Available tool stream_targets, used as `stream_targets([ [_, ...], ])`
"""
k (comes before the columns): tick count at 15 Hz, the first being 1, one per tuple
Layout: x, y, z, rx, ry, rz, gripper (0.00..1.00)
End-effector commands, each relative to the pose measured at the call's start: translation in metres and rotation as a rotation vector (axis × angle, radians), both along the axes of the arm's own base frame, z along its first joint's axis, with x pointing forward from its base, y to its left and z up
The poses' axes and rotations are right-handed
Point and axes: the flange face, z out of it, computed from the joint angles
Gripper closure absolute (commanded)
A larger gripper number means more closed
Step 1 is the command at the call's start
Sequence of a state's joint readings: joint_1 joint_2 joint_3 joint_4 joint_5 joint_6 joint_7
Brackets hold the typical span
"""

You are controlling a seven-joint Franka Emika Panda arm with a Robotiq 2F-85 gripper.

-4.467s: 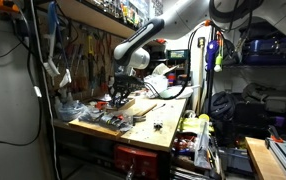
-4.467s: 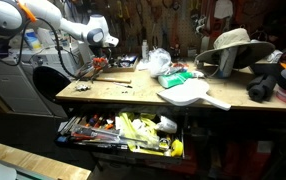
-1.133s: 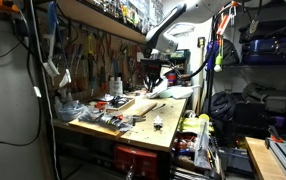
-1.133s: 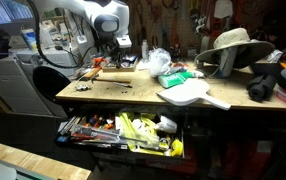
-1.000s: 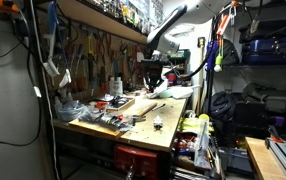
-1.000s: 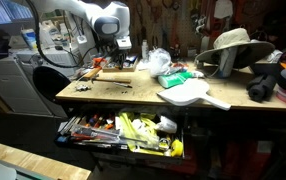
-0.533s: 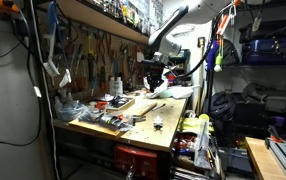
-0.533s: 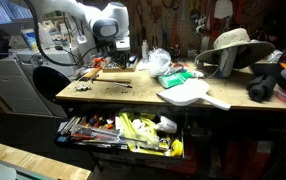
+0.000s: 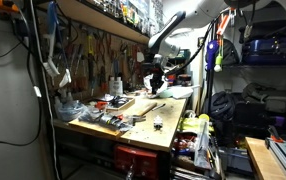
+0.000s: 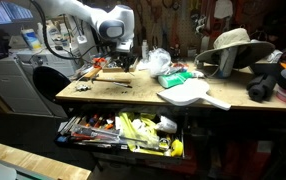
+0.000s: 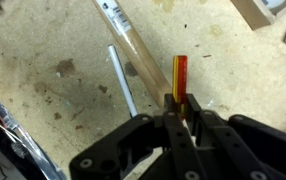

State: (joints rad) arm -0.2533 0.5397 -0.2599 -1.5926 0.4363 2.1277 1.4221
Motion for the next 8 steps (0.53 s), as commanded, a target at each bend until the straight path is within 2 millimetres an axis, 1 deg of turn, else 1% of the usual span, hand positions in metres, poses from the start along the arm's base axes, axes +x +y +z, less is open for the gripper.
stream_targets([
  [1, 0.01, -0.016, -0.009, 0.0, 0.022, -0.183, 0.97],
  [3, 0.013, -0.021, -0.014, -0.007, 0.038, -0.269, 0.97],
  [8, 0.024, -0.025, -0.022, -0.015, 0.06, -0.452, 0.97],
])
